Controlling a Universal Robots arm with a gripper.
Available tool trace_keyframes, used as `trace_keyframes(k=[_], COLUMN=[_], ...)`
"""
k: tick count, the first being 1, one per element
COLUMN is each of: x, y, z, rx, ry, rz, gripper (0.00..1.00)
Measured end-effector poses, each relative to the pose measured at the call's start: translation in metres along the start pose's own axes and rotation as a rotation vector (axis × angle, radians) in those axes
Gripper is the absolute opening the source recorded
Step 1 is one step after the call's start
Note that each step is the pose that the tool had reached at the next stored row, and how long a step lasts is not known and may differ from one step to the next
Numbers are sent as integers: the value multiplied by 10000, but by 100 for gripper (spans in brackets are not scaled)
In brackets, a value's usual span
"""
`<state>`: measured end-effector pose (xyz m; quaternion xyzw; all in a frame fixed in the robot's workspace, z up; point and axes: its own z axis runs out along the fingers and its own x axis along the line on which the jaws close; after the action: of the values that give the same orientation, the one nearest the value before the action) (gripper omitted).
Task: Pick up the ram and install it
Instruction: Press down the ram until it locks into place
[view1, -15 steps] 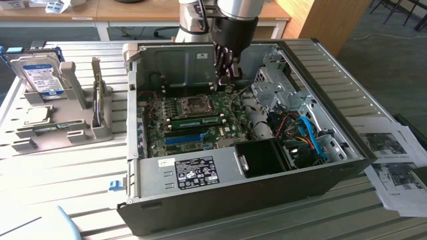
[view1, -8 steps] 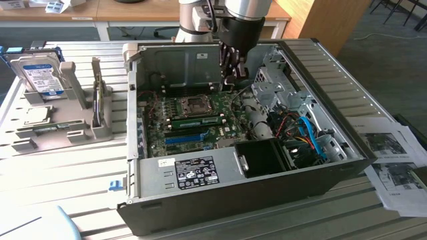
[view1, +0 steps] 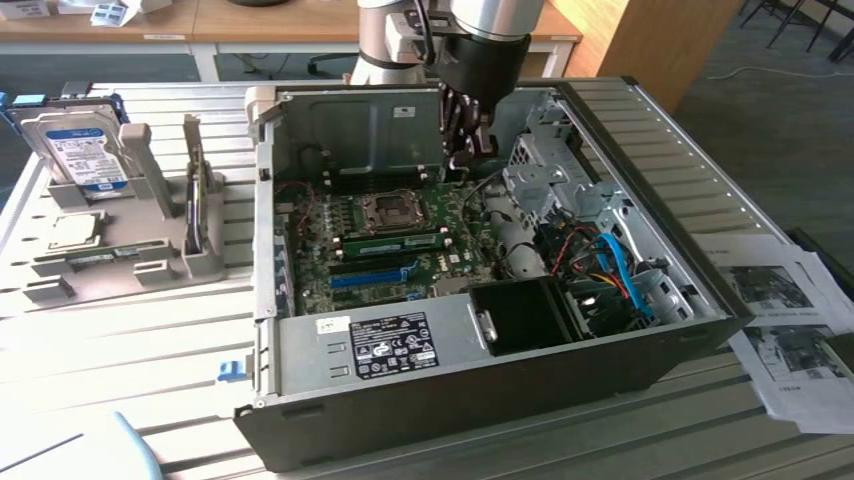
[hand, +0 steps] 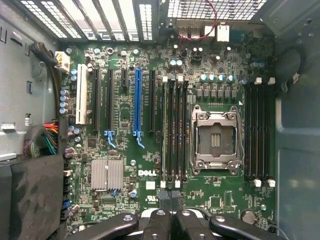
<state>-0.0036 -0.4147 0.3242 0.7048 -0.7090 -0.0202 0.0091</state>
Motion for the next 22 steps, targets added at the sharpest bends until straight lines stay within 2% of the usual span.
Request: trace_keyframes(k=[5, 22], x=[0, 2], y=[-1, -7], z=[9, 165], rx=[0, 0], ry=[-1, 0], rz=[0, -1], gripper=[9, 9])
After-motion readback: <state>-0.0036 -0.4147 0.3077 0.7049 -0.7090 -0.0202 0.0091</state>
